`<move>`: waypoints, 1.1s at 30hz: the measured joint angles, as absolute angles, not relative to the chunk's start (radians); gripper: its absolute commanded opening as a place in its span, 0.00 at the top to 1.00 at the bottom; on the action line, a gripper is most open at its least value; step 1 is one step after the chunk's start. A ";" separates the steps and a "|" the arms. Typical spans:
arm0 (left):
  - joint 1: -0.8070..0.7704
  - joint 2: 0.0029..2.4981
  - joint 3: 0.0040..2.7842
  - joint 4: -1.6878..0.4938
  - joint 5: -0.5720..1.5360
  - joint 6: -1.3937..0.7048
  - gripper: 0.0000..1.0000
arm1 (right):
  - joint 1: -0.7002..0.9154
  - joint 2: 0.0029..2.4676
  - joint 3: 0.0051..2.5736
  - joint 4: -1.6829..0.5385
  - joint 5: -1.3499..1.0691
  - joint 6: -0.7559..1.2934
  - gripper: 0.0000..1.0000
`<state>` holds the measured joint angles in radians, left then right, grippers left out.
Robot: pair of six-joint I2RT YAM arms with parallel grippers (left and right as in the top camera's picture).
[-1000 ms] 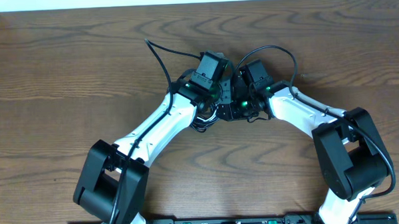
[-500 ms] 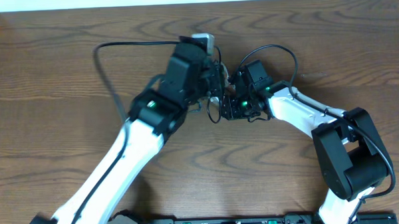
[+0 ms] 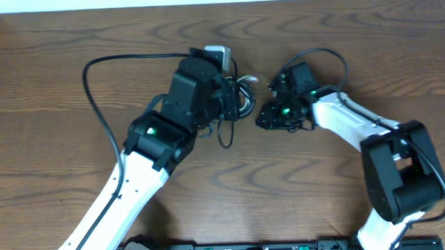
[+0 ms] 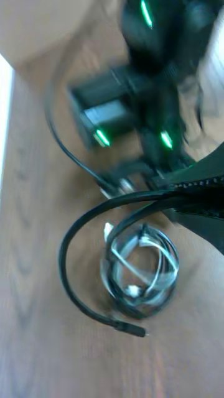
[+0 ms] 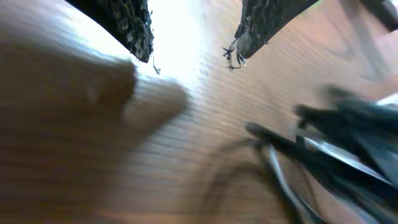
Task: Untangle cables
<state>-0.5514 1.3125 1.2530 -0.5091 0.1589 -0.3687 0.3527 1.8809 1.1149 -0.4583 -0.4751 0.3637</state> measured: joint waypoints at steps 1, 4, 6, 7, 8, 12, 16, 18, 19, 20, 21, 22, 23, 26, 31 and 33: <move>-0.551 1.326 1.253 -0.518 0.160 -0.362 0.92 | 0.338 1.869 1.115 -0.469 -0.479 0.355 0.57; -0.551 1.365 1.253 -0.522 0.163 -0.350 0.92 | 0.300 1.833 1.115 -0.484 -0.487 0.330 0.57; -0.551 1.383 1.253 -0.523 0.163 -0.342 0.93 | 0.283 1.817 1.115 -0.492 -0.493 0.318 0.57; -0.551 1.389 1.253 -0.526 0.164 -0.340 0.93 | 0.276 1.813 1.115 -0.496 -0.495 0.314 0.56; -0.551 1.392 1.253 -0.529 0.167 -0.339 0.92 | 0.269 1.811 1.115 -0.503 -0.496 0.309 0.56; -0.551 1.394 1.253 -0.555 0.171 -0.339 0.92 | 0.241 1.811 1.115 -0.517 -0.480 0.302 0.56; -0.551 1.395 1.253 -0.572 0.171 -0.335 0.92 | 0.223 1.811 1.115 -0.523 -0.470 0.301 0.55; -0.551 1.395 1.253 -0.573 0.171 -0.334 0.93 | 0.221 1.811 1.115 -0.523 -0.468 0.299 0.55; -0.551 1.395 1.253 -0.573 0.171 -0.332 0.92 | 0.221 1.811 1.115 -0.523 -0.467 0.299 0.55; -0.551 1.395 1.253 -0.572 0.171 -0.332 0.93 | 0.222 1.811 1.115 -0.523 -0.467 0.299 0.55; -0.551 1.395 1.253 -0.571 0.171 -0.332 0.93 | 0.222 1.811 1.115 -0.523 -0.466 0.299 0.55; -0.551 1.395 1.253 -0.567 0.171 -0.332 0.92 | 0.222 1.811 1.115 -0.523 -0.466 0.299 0.55; -0.551 1.395 1.253 -0.562 0.171 -0.332 0.92 | 0.222 1.811 1.115 -0.524 -0.466 0.299 0.55; -0.551 1.395 1.253 -0.532 0.174 -0.332 0.92 | 0.222 1.811 1.115 -0.524 -0.466 0.299 0.55; -0.551 1.395 1.253 -0.488 0.174 -0.332 0.92 | 0.222 1.811 1.115 -0.524 -0.466 0.299 0.54; -0.551 1.395 1.253 -0.490 0.175 -0.332 0.92 | 0.222 1.811 1.115 -0.524 -0.466 0.299 0.55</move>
